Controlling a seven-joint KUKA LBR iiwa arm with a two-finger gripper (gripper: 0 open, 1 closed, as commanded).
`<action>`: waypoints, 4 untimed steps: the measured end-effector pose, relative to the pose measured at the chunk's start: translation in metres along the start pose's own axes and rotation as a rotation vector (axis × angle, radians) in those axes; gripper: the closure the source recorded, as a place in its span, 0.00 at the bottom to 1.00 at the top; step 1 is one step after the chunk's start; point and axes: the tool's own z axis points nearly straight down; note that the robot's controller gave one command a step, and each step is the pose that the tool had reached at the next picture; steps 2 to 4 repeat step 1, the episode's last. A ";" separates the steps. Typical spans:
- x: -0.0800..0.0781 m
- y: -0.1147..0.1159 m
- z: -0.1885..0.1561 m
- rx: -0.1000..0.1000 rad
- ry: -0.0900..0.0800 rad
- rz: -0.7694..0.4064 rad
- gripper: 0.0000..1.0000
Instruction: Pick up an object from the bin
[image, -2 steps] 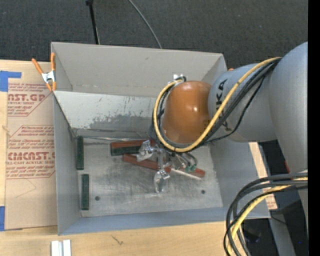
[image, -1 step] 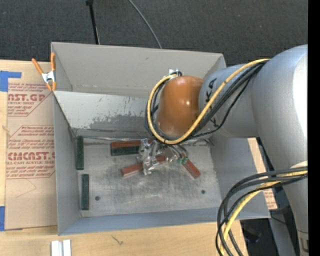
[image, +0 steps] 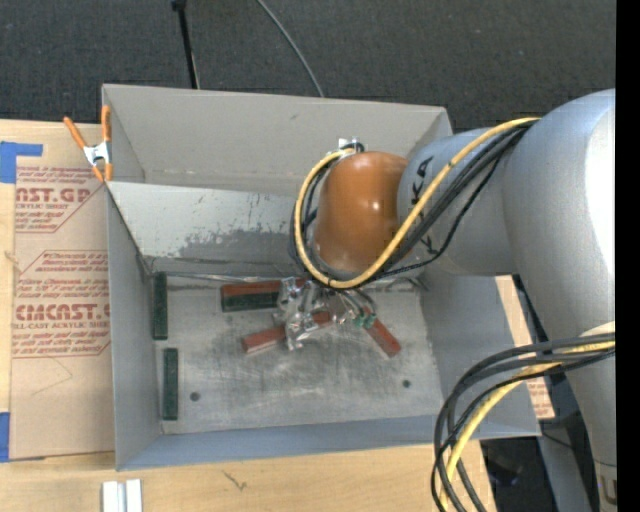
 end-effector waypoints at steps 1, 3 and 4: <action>0.002 -0.024 -0.148 0.003 0.015 0.022 1.00; 0.002 -0.024 -0.148 0.003 0.015 0.022 1.00; 0.002 -0.024 -0.148 0.003 0.015 0.022 1.00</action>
Offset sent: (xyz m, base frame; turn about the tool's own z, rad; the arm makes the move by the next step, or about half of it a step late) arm 0.0000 0.0000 0.0000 0.0000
